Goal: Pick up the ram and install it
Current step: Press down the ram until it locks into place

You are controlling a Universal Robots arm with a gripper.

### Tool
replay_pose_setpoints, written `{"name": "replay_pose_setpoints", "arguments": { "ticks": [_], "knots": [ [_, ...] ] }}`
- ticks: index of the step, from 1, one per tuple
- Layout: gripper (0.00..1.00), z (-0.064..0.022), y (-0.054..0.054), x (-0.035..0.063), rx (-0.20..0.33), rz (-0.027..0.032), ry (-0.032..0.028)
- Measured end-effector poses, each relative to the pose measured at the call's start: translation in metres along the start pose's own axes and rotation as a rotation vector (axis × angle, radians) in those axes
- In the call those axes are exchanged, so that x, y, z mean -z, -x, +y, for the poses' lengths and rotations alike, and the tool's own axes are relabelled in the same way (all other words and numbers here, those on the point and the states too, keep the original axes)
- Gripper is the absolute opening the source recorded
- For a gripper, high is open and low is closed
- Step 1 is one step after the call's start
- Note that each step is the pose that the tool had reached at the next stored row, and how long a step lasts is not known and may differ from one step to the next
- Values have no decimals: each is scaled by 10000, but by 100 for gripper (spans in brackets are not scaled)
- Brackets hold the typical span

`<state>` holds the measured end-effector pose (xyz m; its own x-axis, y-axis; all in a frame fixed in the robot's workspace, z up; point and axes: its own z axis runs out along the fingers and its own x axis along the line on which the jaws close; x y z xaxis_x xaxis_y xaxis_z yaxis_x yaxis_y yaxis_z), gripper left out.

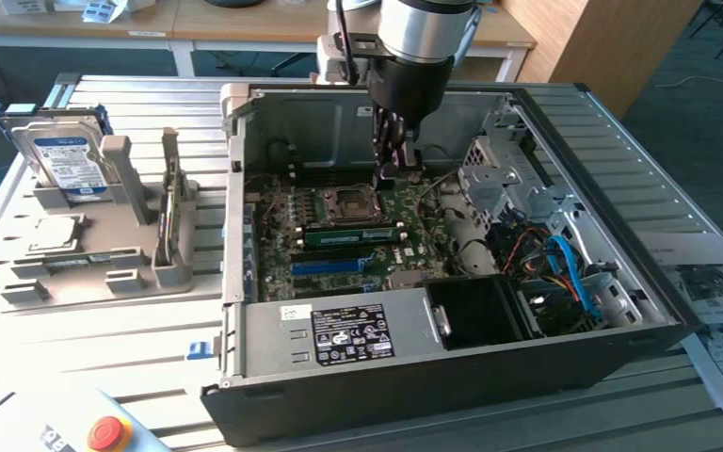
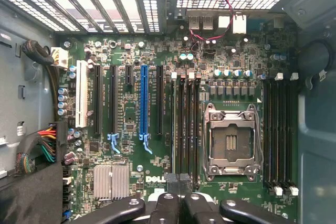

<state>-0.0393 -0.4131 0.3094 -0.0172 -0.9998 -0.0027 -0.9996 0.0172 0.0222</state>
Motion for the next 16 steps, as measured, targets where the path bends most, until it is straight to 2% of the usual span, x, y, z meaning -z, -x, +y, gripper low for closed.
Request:
{"name": "replay_pose_setpoints", "arguments": {
  "ticks": [13, 16],
  "knots": [
    [10, 0, 0, 0, 0, 0, 0],
    [10, -25, -2, 1, 0, 1, 2]
  ]
}}
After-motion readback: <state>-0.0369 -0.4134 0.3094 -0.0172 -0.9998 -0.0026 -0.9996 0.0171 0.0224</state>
